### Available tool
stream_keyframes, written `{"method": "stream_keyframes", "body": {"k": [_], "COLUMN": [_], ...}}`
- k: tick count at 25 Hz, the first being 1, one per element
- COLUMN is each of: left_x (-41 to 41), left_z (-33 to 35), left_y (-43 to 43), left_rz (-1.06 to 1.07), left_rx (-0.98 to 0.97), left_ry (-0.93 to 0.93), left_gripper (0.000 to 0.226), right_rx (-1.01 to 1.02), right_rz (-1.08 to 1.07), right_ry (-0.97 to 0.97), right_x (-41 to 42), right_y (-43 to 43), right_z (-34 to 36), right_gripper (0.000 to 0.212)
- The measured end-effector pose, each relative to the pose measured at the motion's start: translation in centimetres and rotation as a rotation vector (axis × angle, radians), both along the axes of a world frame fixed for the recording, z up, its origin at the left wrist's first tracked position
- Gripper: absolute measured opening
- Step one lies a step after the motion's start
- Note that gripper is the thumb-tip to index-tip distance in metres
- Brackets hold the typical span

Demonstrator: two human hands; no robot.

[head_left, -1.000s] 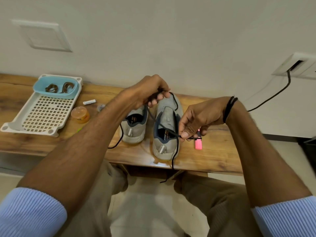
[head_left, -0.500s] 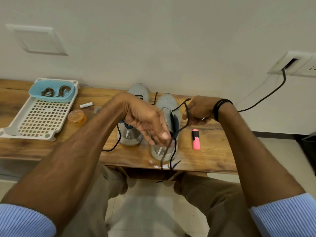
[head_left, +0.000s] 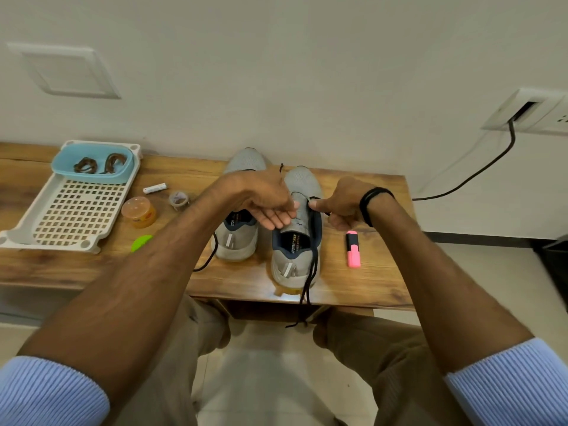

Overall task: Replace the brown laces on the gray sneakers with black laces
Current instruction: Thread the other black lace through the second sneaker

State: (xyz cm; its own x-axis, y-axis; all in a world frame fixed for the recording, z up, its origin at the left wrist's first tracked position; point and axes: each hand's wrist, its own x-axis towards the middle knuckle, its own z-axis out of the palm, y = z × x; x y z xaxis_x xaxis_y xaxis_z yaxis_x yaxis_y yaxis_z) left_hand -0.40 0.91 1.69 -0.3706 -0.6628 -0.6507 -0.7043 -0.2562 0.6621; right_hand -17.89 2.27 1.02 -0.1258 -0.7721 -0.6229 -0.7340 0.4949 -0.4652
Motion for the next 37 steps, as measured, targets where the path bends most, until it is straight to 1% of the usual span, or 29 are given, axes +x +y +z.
{"method": "stream_keyframes", "body": {"k": [2,5,7,8,10,11,12,13,14,15,16,18,19,20,21,22,23,24,26,28,29,30,32,33,34,35,37], "left_x": [-0.5,-1.4,-1.9,-2.1,-1.9,-1.6,-1.3,-1.0,-0.7,-0.6,-0.6,-0.6,-0.6,-0.3,0.0,0.4,0.7,0.8,0.5,-0.2,-0.7,-1.1,-2.0,-2.2,-2.4,-2.6,-2.8], "left_z": [-0.2,-0.2,-0.1,0.1,0.7,1.1,1.4,1.7,1.9,2.0,2.1,2.1,2.1,2.1,1.8,1.6,1.4,1.2,0.5,-0.4,-0.9,-1.4,-1.5,-1.7,-1.9,-2.2,-2.9], "left_y": [0.2,0.4,0.6,0.7,0.8,0.7,0.6,0.4,0.1,-0.1,-0.5,-1.2,-1.3,-1.4,-1.4,-1.2,-1.1,-0.9,-0.7,-0.6,-0.6,-0.6,-0.1,-0.1,-0.1,-0.1,0.0], "left_rz": [-0.010,0.013,0.001,-0.002,0.012,0.033,0.076,0.152,0.261,0.397,0.537,0.741,0.786,0.788,0.749,0.688,0.636,0.599,0.546,0.448,0.346,0.211,-0.023,-0.073,-0.088,-0.094,-0.094], "left_rx": [-0.027,-0.028,0.003,0.034,0.110,0.129,0.137,0.146,0.153,0.155,0.149,0.143,0.138,0.098,0.012,-0.088,-0.169,-0.212,-0.195,-0.189,-0.232,-0.317,-0.521,-0.578,-0.607,-0.620,-0.637], "left_ry": [-0.007,0.065,0.123,0.160,0.259,0.306,0.359,0.436,0.530,0.630,0.718,0.820,0.808,0.728,0.582,0.396,0.238,0.149,0.119,0.074,-0.013,-0.145,-0.407,-0.480,-0.518,-0.537,-0.536], "left_gripper": [0.019,0.024,0.027,0.028,0.025,0.022,0.020,0.018,0.017,0.017,0.017,0.019,0.020,0.020,0.020,0.021,0.023,0.024,0.025,0.025,0.026,0.029,0.039,0.041,0.042,0.040,0.026], "right_rx": [-0.032,-0.175,-0.250,-0.307,-0.491,-0.586,-0.652,-0.666,-0.626,-0.543,-0.431,-0.225,-0.207,-0.262,-0.347,-0.411,-0.426,-0.401,-0.319,-0.297,-0.311,-0.339,-0.388,-0.401,-0.411,-0.419,-0.443], "right_rz": [-0.039,-0.074,-0.173,-0.251,-0.503,-0.645,-0.754,-0.797,-0.757,-0.654,-0.502,-0.242,-0.175,-0.133,-0.092,-0.052,-0.037,-0.043,-0.098,-0.179,-0.194,-0.196,-0.163,-0.136,-0.102,-0.064,-0.029], "right_ry": [-0.075,-0.118,-0.284,-0.403,-0.630,-0.687,-0.697,-0.673,-0.644,-0.630,-0.623,-0.632,-0.599,-0.476,-0.263,-0.044,0.079,0.097,-0.031,-0.148,-0.177,-0.185,-0.193,-0.183,-0.154,-0.106,-0.023], "right_x": [0.4,0.7,0.9,1.0,0.7,0.2,-0.4,-1.0,-1.4,-1.4,-1.0,0.2,0.8,1.2,1.1,0.7,0.2,-0.3,-1.2,-1.5,-1.4,-1.2,-0.4,-0.1,0.1,0.3,0.5], "right_y": [-0.1,-0.5,-0.3,-0.2,-0.4,-0.7,-1.2,-1.5,-1.5,-1.2,-0.7,0.2,0.4,0.0,-0.6,-1.3,-1.8,-2.1,-2.5,-2.6,-2.7,-3.0,-3.2,-3.4,-3.5,-3.6,-3.9], "right_z": [-0.3,0.3,0.9,1.2,1.5,1.5,1.2,1.2,1.1,1.1,1.2,1.3,1.0,0.4,-0.4,-1.3,-2.2,-3.1,-4.9,-6.0,-6.4,-6.9,-7.5,-7.7,-7.8,-7.9,-8.2], "right_gripper": [0.024,0.014,0.007,0.008,0.007,0.005,0.008,0.020,0.036,0.048,0.052,0.042,0.035,0.029,0.025,0.025,0.025,0.025,0.032,0.039,0.043,0.043,0.034,0.031,0.033,0.039,0.047]}}
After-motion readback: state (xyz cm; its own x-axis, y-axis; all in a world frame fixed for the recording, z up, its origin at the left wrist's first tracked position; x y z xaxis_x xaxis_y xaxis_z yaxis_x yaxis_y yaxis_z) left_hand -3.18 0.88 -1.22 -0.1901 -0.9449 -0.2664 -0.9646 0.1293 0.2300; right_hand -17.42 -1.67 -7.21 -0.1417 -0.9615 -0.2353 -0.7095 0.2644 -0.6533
